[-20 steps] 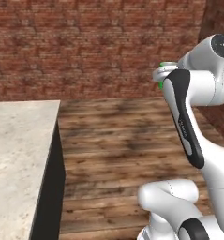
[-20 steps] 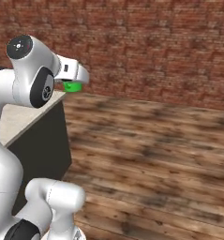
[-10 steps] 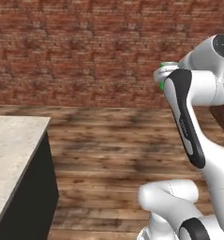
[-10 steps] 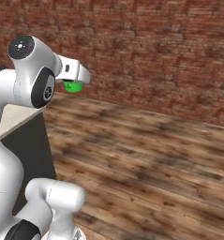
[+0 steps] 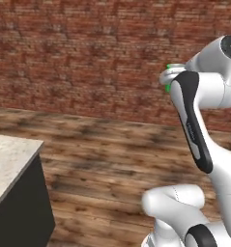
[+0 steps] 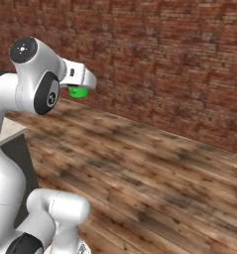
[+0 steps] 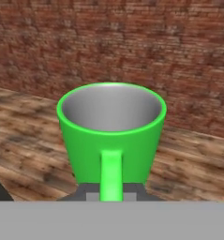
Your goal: There is a tray on the dining counter. Grab the cup, mug, and pitcher and place them on the tray. The pitcher may be placed next to the tray if it cannot fit the tray.
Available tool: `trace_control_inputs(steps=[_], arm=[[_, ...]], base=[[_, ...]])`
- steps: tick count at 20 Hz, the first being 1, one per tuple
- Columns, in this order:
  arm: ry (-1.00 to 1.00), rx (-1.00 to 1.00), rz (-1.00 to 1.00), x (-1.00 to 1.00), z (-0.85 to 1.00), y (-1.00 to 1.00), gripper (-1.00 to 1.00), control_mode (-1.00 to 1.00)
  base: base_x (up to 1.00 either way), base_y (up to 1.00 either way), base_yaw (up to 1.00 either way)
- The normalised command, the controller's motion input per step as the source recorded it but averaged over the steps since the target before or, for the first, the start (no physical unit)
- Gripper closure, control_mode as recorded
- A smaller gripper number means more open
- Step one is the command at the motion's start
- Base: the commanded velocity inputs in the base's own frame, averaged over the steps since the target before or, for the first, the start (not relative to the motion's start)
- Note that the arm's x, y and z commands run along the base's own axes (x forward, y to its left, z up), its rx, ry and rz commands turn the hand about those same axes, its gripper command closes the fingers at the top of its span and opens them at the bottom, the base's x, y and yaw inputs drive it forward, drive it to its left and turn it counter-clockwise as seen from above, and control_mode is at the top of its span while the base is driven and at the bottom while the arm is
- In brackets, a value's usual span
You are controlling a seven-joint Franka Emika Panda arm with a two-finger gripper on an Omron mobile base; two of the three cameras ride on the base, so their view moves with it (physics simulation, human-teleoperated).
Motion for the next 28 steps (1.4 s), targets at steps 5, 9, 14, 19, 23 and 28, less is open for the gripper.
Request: trace_control_inputs(steps=[5, 9, 14, 19, 23, 28], arm=[[0.0, 0.0, 0.0, 0.0, 0.0, 0.0, 1.0, 1.0], [0.0, 0.0, 0.0, 0.0, 0.0, 0.0, 1.0, 1.0], [0.0, 0.0, 0.0, 0.0, 0.0, 0.0, 1.0, 1.0], [0.0, 0.0, 0.0, 0.0, 0.0, 0.0, 1.0, 1.0], [0.0, 0.0, 0.0, 0.0, 0.0, 0.0, 1.0, 1.0], [0.0, 0.0, 0.0, 0.0, 0.0, 0.0, 1.0, 1.0]], base=[[0.92, -0.7, 0.42], [0.87, -0.74, 0.49], [0.76, -0.83, 0.55], [0.69, -0.91, 0.63], [0.71, -0.85, 0.67], [0.69, -0.79, 0.68]])
